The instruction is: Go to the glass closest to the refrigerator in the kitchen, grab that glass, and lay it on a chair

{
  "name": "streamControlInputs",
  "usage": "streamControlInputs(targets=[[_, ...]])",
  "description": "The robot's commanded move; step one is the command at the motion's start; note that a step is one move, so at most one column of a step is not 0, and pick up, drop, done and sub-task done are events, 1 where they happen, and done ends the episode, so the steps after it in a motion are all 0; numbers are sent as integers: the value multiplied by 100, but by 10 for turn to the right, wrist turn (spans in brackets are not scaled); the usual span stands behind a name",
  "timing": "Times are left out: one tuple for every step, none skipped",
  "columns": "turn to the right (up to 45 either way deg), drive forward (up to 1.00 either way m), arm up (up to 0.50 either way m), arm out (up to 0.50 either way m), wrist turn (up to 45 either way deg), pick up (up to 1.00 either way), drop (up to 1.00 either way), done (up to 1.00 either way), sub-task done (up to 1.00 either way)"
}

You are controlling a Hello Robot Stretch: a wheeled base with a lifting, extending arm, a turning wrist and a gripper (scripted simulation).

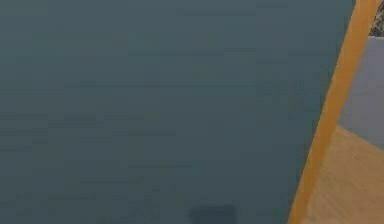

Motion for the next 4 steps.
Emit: streamControlInputs(targets=[[-450, 0, 0, 0, 0, 0, 0, 0, 0], [-60, 0, 0, 0, 0, 0, 0, 0, 0], [-30, 0, 0, 0, 0, 0, 0, 0, 0], [0, 30, 0, 0, 0, 0, 0, 0, 0]])
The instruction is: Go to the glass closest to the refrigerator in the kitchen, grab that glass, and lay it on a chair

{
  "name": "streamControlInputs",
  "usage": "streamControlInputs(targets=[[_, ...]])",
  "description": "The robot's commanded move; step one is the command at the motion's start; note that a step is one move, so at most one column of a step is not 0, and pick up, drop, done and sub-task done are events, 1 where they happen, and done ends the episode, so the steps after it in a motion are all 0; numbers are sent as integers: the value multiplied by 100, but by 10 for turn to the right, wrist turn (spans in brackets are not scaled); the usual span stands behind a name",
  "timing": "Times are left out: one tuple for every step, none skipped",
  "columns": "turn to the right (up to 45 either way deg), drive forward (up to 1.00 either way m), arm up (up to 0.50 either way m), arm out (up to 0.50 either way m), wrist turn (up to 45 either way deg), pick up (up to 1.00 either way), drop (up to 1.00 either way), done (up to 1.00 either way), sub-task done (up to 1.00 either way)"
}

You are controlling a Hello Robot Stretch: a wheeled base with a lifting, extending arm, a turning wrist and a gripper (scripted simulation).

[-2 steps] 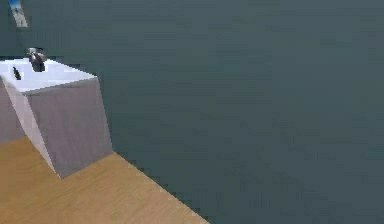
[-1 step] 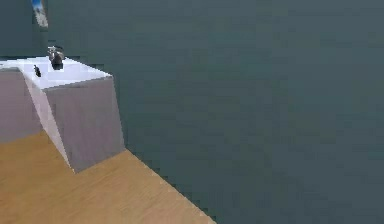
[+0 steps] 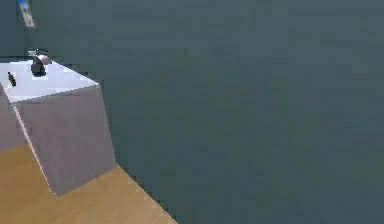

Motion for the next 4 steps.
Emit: streamControlInputs(targets=[[-390, 0, 0, 0, 0, 0, 0, 0, 0], [0, 100, 0, 0, 0, 0, 0, 0, 0], [-150, 0, 0, 0, 0, 0, 0, 0, 0], [0, 15, 0, 0, 0, 0, 0, 0, 0]])
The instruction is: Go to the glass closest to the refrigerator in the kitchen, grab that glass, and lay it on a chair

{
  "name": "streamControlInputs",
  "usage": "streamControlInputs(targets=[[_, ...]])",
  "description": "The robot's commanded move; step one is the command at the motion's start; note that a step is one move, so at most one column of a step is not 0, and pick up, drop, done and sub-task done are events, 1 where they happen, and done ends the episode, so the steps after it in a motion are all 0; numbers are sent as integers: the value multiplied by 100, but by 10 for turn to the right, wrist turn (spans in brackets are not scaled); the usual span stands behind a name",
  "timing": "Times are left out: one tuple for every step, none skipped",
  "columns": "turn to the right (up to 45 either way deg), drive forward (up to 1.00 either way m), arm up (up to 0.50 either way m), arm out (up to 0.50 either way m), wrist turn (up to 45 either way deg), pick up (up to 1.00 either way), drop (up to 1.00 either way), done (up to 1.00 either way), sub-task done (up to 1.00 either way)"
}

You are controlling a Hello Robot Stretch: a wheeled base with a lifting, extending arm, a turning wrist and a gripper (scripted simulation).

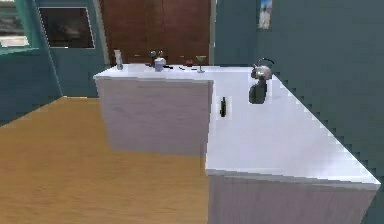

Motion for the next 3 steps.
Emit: streamControlInputs(targets=[[-360, 0, 0, 0, 0, 0, 0, 0, 0], [0, 20, 0, 0, 0, 0, 0, 0, 0], [0, 60, 0, 0, 0, 0, 0, 0, 0]])
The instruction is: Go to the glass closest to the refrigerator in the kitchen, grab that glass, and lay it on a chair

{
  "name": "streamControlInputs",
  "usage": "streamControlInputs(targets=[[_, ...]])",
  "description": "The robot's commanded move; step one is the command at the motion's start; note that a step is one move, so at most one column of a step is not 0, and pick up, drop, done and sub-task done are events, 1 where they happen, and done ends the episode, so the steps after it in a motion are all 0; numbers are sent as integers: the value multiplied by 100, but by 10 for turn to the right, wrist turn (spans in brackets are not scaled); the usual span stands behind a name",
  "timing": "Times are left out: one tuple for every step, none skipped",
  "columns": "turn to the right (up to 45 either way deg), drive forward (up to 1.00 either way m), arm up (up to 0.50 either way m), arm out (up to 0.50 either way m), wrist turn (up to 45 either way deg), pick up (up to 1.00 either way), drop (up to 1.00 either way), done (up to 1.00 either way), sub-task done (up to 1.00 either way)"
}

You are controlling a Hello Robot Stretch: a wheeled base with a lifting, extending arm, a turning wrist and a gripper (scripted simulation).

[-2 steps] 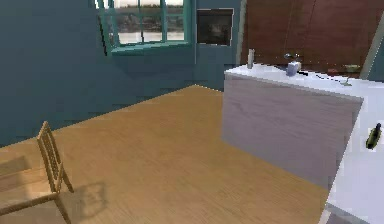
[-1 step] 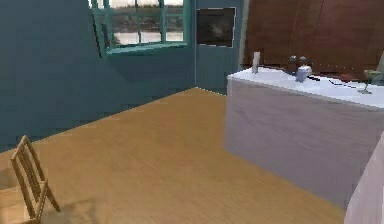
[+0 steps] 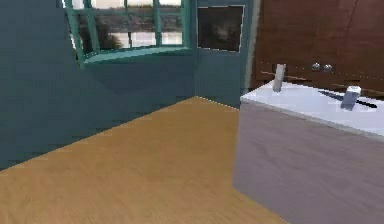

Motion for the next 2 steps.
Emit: streamControlInputs(targets=[[-330, 0, 0, 0, 0, 0, 0, 0, 0], [0, 5, 0, 0, 0, 0, 0, 0, 0]])
